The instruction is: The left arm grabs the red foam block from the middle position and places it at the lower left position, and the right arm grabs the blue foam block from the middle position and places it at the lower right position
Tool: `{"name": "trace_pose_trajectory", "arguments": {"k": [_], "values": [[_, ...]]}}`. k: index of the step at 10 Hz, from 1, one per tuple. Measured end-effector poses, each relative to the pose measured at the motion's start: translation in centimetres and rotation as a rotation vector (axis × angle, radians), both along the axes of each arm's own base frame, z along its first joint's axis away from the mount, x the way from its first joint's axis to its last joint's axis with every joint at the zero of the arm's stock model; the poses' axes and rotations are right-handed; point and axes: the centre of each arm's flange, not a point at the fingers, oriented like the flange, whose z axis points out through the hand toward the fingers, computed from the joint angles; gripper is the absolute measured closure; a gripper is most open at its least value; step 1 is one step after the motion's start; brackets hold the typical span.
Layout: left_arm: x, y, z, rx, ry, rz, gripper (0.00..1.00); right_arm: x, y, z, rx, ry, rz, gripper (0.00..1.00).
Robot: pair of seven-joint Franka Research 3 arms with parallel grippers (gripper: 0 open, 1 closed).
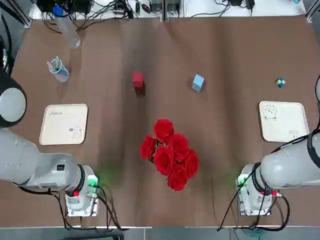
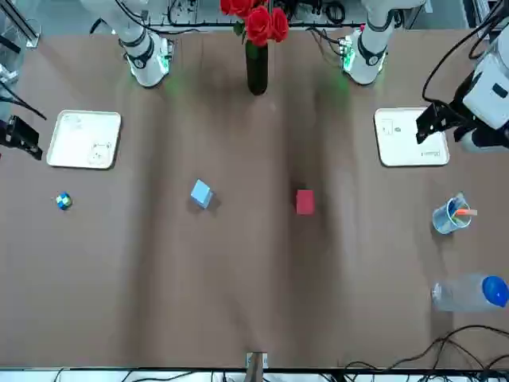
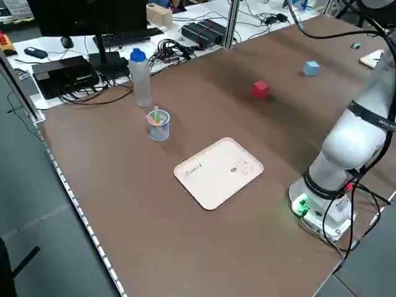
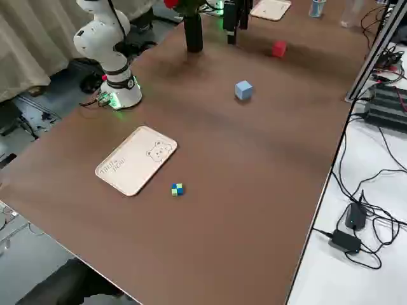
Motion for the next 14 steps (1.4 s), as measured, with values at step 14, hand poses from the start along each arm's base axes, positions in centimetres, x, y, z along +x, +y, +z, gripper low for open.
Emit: {"name": "trace_pose_trajectory", "arguments": {"k": [14], "values": [[-1.7, -24.5, -31.8, 0.046, 0.109, -0.081, 0.0, 3.0, 20.6, -16.6, 0.102, 0.288, 0.294, 0.0]]}}
